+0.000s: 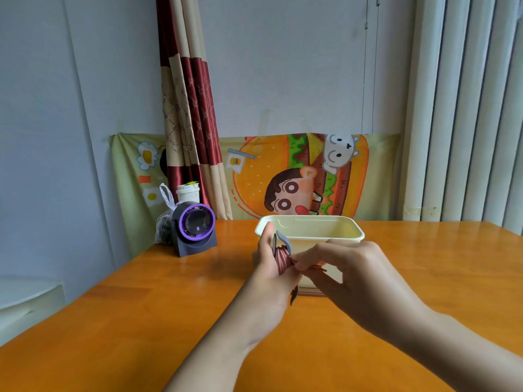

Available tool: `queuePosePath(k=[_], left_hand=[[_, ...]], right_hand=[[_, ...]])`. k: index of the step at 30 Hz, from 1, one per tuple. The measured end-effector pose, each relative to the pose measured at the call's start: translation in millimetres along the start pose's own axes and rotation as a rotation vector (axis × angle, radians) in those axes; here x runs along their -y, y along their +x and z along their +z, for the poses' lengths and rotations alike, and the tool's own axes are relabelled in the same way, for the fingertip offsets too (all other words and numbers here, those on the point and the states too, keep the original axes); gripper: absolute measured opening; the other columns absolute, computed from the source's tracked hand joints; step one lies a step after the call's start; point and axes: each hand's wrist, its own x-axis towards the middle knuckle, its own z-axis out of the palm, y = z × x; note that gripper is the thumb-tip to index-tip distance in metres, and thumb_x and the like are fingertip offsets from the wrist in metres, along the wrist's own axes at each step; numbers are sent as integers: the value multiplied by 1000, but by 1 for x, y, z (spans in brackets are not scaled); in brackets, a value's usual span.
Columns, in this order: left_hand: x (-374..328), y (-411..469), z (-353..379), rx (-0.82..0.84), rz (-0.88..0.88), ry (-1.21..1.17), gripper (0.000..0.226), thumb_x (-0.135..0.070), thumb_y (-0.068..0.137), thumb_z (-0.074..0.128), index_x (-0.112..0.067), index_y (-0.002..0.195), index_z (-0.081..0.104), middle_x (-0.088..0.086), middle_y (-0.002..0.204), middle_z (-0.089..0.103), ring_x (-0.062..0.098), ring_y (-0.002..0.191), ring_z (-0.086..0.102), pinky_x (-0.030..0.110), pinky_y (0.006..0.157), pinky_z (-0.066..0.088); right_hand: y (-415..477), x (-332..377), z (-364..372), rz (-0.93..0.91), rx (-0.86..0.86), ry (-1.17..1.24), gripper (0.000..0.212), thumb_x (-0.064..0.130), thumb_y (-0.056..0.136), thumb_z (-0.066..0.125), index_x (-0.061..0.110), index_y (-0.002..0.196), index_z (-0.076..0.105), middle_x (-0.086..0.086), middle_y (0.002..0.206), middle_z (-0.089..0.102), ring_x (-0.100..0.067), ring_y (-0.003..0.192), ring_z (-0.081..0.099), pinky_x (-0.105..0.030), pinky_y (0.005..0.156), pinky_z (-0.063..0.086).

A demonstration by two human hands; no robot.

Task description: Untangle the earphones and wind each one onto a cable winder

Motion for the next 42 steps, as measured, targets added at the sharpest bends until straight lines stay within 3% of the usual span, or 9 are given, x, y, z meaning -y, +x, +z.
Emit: queuePosePath(k=[3, 6, 10, 16, 21, 25, 30, 35, 42], left_hand=[[-5, -7, -3, 130, 18, -132, 70, -17, 90, 63, -27, 150, 27, -6, 122, 62, -1, 97, 62, 37, 89, 53], [-5, -5, -3, 164, -30, -310, 56, -2, 87, 50, -18, 141, 42, 0, 102, 70, 6, 69, 62, 23, 62, 47], [-9, -10, -1, 177, -1, -179, 60, -16, 84, 54, -20, 142, 40, -6, 103, 69, 6, 83, 61, 21, 70, 46], [-4, -8, -5, 93, 58, 82, 74, -34, 88, 63, -40, 149, 23, -3, 146, 42, 4, 131, 44, 42, 115, 33], [-10, -11, -10, 139, 69, -78, 66, -17, 92, 62, -30, 148, 31, -1, 136, 59, 7, 117, 58, 40, 107, 42], [-9, -12, -8, 122, 42, -222, 56, -10, 82, 60, -29, 133, 46, -5, 100, 72, 3, 80, 65, 18, 70, 52], [-12, -10, -12, 96, 26, -303, 59, -10, 85, 64, -25, 138, 45, 12, 127, 64, 28, 122, 58, 41, 107, 43], [-10, -10, -9, 86, 47, -416, 67, -16, 75, 78, -18, 134, 48, 9, 115, 69, 20, 106, 66, 30, 88, 54], [-16, -11, -4, 71, -4, -520, 49, -14, 83, 61, -14, 131, 53, 15, 104, 51, 26, 86, 48, 34, 71, 36]], right_hand=[[-3, -8, 2, -107, -19, -1, 13, 14, 82, 67, 20, 92, 72, 9, 90, 72, -2, 83, 67, -23, 71, 54], [-5, -13, 6, -187, -74, -22, 12, 10, 82, 66, 14, 91, 72, 5, 94, 72, -6, 87, 66, -23, 73, 54], [-9, -10, 9, -181, -126, 37, 10, 20, 85, 66, 13, 89, 72, 4, 95, 71, -4, 91, 66, -17, 79, 53], [-9, -8, 9, -58, -196, 126, 9, 11, 77, 73, 16, 85, 74, 11, 89, 70, 3, 87, 65, -15, 77, 53], [-10, -6, 8, -112, -147, 117, 9, 20, 83, 65, 17, 86, 73, 9, 91, 70, 3, 90, 64, -12, 78, 51], [-10, -5, 6, -108, -121, 101, 13, 28, 84, 66, 17, 86, 73, 9, 91, 70, 3, 90, 64, -11, 78, 51], [-8, 0, 5, 65, -150, 188, 14, 10, 75, 77, 23, 82, 75, 15, 81, 72, 3, 79, 66, -10, 69, 52], [-3, 10, 2, 181, -114, 331, 27, 10, 75, 77, 35, 75, 70, 17, 78, 72, 3, 73, 68, -15, 69, 54], [6, 6, -10, -307, 41, -85, 12, 13, 88, 60, 16, 88, 71, 7, 91, 69, -7, 83, 59, -19, 71, 50]])
